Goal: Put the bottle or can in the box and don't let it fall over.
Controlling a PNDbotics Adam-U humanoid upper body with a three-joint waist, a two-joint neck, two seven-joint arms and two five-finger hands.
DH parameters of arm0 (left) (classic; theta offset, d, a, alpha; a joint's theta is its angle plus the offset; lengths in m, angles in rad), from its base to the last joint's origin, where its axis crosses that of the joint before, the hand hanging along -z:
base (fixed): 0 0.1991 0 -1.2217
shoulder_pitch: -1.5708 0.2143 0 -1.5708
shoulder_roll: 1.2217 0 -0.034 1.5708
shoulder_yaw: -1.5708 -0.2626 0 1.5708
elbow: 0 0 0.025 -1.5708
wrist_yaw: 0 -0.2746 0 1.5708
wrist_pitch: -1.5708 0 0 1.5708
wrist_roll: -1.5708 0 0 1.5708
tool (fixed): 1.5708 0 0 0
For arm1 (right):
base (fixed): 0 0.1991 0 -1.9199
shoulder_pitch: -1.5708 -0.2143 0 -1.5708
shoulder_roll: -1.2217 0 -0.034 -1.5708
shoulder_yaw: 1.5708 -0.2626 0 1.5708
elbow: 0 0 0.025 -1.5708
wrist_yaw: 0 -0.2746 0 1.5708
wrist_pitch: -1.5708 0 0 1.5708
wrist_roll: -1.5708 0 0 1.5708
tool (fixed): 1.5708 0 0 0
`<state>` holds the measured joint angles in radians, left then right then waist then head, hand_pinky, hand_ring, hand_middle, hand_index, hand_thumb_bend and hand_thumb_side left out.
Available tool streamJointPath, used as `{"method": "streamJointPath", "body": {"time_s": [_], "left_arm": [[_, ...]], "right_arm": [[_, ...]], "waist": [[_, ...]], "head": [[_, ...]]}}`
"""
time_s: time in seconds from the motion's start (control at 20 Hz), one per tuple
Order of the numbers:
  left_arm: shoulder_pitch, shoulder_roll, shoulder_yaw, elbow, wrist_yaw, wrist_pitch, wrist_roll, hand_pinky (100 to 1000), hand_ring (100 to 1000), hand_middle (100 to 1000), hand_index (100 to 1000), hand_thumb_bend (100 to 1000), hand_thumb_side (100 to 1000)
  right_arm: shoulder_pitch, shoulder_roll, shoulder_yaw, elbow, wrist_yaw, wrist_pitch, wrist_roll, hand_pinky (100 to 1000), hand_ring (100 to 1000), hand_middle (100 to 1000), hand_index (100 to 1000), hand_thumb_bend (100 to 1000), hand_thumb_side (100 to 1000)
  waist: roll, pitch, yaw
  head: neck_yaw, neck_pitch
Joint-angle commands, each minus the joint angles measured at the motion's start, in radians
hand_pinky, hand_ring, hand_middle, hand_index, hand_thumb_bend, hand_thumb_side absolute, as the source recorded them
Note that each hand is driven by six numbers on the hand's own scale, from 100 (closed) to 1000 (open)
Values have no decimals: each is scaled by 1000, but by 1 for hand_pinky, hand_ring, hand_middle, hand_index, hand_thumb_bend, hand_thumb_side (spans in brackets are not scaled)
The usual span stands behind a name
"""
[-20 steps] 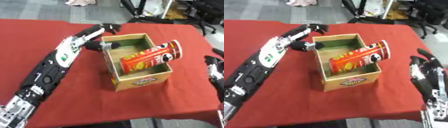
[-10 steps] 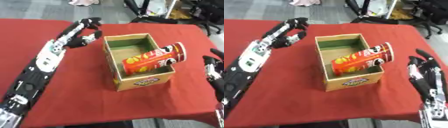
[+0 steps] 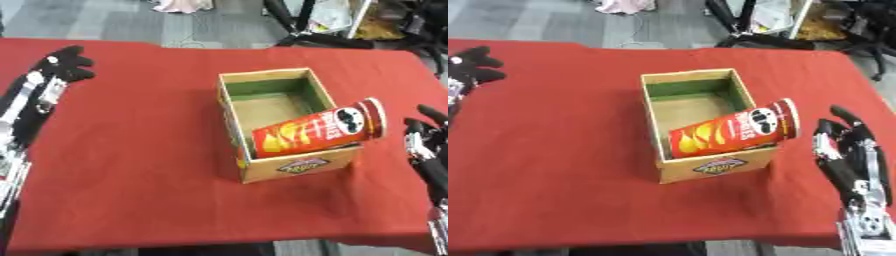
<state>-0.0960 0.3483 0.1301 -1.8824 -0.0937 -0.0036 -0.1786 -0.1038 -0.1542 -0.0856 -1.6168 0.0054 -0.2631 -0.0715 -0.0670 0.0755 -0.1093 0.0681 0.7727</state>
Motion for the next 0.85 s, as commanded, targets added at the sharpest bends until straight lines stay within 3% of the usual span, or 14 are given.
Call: {"method": "streamJointPath", "body": {"time_s": [0.05,0.4,0.85], "left_arm": [[18,-40,30,-47,-41,34,22,892,748,742,921,268,938],[31,-69,33,-42,-70,67,29,892,747,743,921,262,945],[19,-82,22,-30,-52,87,33,892,747,741,920,211,986]], "right_arm": [[-2,-27,-2,-1,6,-2,1,870,792,864,810,100,309],[2,-30,1,10,7,-7,5,872,793,866,811,100,306],[1,-31,11,16,16,-10,15,902,834,940,823,100,284]], "waist": [[5,-16,5],[8,-18,12],[17,-13,10]], "head": [[-3,-3],[11,-3],[28,-3]]}}
